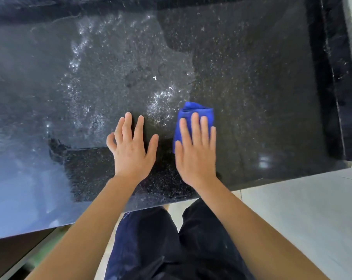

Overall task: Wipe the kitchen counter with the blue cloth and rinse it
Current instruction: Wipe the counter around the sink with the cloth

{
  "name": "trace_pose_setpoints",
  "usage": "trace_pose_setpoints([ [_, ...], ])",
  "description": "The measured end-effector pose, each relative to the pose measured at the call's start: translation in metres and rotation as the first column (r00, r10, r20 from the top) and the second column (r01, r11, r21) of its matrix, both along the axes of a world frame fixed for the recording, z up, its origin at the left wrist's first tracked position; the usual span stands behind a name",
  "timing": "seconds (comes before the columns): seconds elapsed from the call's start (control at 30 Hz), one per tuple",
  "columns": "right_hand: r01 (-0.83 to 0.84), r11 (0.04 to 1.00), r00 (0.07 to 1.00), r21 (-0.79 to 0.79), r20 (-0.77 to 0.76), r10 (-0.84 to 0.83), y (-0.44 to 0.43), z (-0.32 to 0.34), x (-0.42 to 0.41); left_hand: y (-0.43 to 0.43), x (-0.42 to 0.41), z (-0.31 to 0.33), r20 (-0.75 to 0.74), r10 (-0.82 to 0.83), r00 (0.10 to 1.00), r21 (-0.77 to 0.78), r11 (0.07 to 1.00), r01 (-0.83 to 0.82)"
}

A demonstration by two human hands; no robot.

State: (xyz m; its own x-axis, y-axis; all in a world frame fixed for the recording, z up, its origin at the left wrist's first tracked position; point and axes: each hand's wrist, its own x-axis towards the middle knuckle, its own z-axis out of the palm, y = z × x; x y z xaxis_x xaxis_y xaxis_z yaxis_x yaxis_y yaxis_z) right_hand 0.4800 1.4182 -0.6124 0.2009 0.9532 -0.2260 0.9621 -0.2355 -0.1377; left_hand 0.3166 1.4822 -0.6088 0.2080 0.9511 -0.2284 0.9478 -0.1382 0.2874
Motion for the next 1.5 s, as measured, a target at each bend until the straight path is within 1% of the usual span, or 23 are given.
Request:
trace_pose_setpoints([
  [0.1, -0.200, 0.979, 0.978, 0.027, -0.061, 0.202, 0.026, -0.002, -0.001, 0.010, -0.019, 0.004, 0.014, -0.073, 0.997, 0.059, 0.996, 0.072],
  [0.17, -0.317, 0.947, 0.947, 0.051, -0.038, 0.319, 0.050, -0.003, 0.021, 0.011, -0.026, -0.002, -0.025, -0.138, 0.990, 0.099, 0.985, 0.139],
  [0.2, -0.342, 0.938, 0.939, 0.053, -0.012, 0.343, 0.065, -0.004, 0.035, 0.009, -0.028, -0.006, -0.055, -0.164, 0.985, 0.109, 0.980, 0.169],
  [0.23, -0.328, 0.943, 0.944, 0.054, 0.007, 0.328, 0.083, -0.005, 0.049, 0.006, -0.029, -0.010, -0.086, -0.184, 0.979, 0.113, 0.975, 0.193],
  [0.27, -0.276, 0.960, 0.961, 0.055, 0.016, 0.276, 0.101, -0.006, 0.064, 0.004, -0.028, -0.013, -0.114, -0.199, 0.973, 0.116, 0.970, 0.212],
  [0.33, -0.122, 0.992, 0.992, 0.036, 0.015, 0.122, 0.140, -0.007, 0.088, 0.004, -0.028, -0.016, -0.147, -0.203, 0.968, 0.126, 0.967, 0.222],
  [0.4, -0.002, 1.000, 1.000, 0.006, 0.001, 0.002, 0.170, -0.005, 0.100, 0.004, -0.027, -0.016, -0.155, -0.194, 0.969, 0.136, 0.967, 0.216],
  [0.47, 0.050, 0.999, 0.999, -0.005, -0.009, -0.050, 0.184, -0.004, 0.098, 0.003, -0.027, -0.015, -0.154, -0.186, 0.970, 0.140, 0.968, 0.207],
  [0.53, 0.053, 0.999, 0.998, 0.009, -0.013, -0.053, 0.180, -0.005, 0.088, 0.002, -0.027, -0.015, -0.149, -0.183, 0.972, 0.145, 0.968, 0.204],
  [0.6, -0.063, 0.997, 0.998, 0.040, -0.016, 0.063, 0.160, -0.007, 0.074, 0.002, -0.027, -0.015, -0.148, -0.176, 0.973, 0.151, 0.968, 0.198],
  [0.67, -0.253, 0.965, 0.967, 0.069, -0.017, 0.255, 0.126, -0.007, 0.059, 0.002, -0.026, -0.015, -0.144, -0.171, 0.975, 0.157, 0.968, 0.194],
  [0.77, -0.505, 0.862, 0.862, 0.048, -0.027, 0.506, 0.079, -0.004, 0.053, 0.002, -0.025, -0.015, -0.137, -0.159, 0.978, 0.160, 0.971, 0.180],
  [0.87, -0.621, 0.783, 0.783, 0.023, -0.028, 0.622, 0.072, 0.000, 0.081, 0.001, -0.024, -0.016, -0.137, -0.150, 0.979, 0.191, 0.966, 0.174],
  [0.9, -0.624, 0.781, 0.781, 0.017, -0.014, 0.624, 0.077, 0.000, 0.093, 0.001, -0.024, -0.017, -0.134, -0.148, 0.980, 0.203, 0.964, 0.173],
  [0.97, -0.549, 0.836, 0.836, 0.017, 0.003, 0.549, 0.099, -0.001, 0.117, 0.002, -0.024, -0.017, -0.126, -0.144, 0.982, 0.221, 0.960, 0.169],
  [1.03, -0.385, 0.923, 0.923, 0.008, -0.012, 0.385, 0.133, -0.002, 0.138, 0.002, -0.024, -0.017, -0.121, -0.138, 0.983, 0.225, 0.961, 0.163],
  [1.1, -0.218, 0.976, 0.976, -0.011, -0.012, 0.218, 0.172, -0.003, 0.147, 0.002, -0.024, -0.016, -0.116, -0.136, 0.984, 0.227, 0.961, 0.160],
  [1.17, -0.107, 0.994, 0.994, -0.023, 0.009, 0.107, 0.204, -0.004, 0.136, 0.002, -0.024, -0.015, -0.119, -0.138, 0.983, 0.221, 0.962, 0.161],
  [1.23, -0.085, 0.996, 0.996, -0.007, 0.026, 0.085, 0.222, -0.004, 0.108, 0.003, -0.025, -0.014, -0.129, -0.137, 0.982, 0.211, 0.964, 0.163],
  [1.27, -0.116, 0.993, 0.993, 0.002, 0.023, 0.116, 0.225, -0.004, 0.092, 0.003, -0.025, -0.014, -0.135, -0.137, 0.981, 0.208, 0.964, 0.163],
  [1.33, -0.242, 0.970, 0.970, 0.021, 0.016, 0.242, 0.219, -0.003, 0.058, 0.003, -0.024, -0.014, -0.145, -0.137, 0.980, 0.200, 0.966, 0.165],
  [1.43, -0.457, 0.889, 0.890, 0.029, 0.010, 0.457, 0.194, -0.003, 0.016, 0.003, -0.023, -0.012, -0.155, -0.135, 0.979, 0.196, 0.967, 0.164],
  [1.5, -0.571, 0.821, 0.821, 0.011, -0.012, 0.571, 0.179, -0.002, 0.012, 0.003, -0.023, -0.012, -0.152, -0.136, 0.979, 0.200, 0.966, 0.166],
])
